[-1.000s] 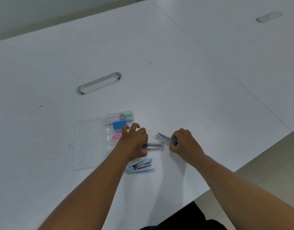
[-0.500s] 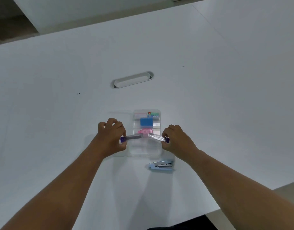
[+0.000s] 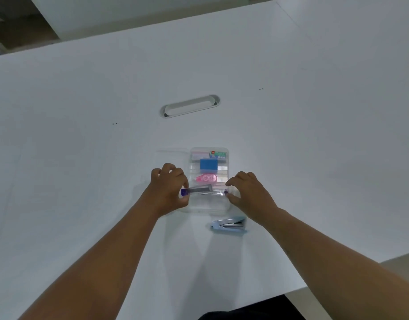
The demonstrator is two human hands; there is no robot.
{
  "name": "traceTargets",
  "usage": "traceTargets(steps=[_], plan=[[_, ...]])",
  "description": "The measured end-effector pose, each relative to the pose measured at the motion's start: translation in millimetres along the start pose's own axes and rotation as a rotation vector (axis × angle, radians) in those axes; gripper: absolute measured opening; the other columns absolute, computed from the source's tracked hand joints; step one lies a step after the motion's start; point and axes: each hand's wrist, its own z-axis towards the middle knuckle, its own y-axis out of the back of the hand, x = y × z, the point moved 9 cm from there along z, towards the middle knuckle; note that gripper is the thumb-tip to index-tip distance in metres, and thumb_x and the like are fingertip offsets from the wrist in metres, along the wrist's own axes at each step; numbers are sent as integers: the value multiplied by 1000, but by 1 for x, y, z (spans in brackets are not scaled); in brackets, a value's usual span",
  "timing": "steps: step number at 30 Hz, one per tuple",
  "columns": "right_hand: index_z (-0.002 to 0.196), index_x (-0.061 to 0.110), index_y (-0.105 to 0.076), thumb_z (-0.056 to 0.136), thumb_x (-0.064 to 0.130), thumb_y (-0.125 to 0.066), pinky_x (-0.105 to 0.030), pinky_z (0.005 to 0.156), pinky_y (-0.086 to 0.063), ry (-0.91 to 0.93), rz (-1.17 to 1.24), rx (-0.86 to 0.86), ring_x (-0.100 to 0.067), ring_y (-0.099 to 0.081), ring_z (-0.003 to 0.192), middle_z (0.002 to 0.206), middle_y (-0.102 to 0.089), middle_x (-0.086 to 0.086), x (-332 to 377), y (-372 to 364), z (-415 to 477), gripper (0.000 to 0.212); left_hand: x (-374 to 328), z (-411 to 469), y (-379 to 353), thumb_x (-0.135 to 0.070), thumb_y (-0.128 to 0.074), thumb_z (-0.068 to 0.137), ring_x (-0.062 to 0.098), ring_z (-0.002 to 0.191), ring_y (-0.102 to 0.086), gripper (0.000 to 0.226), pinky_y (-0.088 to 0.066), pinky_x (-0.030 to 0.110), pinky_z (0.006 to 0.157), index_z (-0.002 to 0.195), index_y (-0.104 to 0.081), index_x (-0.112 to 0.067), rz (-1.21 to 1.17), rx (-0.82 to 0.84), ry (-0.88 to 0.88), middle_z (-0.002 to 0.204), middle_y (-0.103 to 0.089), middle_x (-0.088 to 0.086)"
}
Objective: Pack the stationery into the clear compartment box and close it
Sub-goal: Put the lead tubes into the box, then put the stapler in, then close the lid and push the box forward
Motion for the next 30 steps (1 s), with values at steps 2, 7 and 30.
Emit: traceTargets(steps=[2, 7, 30], plan=[[109, 19, -62, 86, 32, -64, -31, 77, -48, -58, 28, -38, -20, -48, 101, 107, -57, 0, -14, 4, -13, 26, -8, 8, -4, -38, -68, 77, 19, 120, -37, 26, -29, 40, 97, 98, -63, -23, 2, 6, -18, 114, -59, -6], [108, 23, -61, 76, 46, -71, -27, 77, -46, -163, 80, -41, -15, -46, 100, 104, -55, 4, -38, 4, -43, 41, -12, 20, -13, -44, -65, 79, 19, 117, -39, 31, -32, 38, 92, 101, -62, -24, 13, 9, 0, 114, -58, -5], [109, 20, -56, 77, 27, -67, -30, 69, -49, 103, -102, 62, -17, -49, 85, 101, -57, 3, -7, -16, -68, 33, 43, -25, -69, -72, -21, 85, 25, 145, 3, 82, -6, 51, 117, 150, -4, -25, -140, 97, 274, 160, 5, 0]])
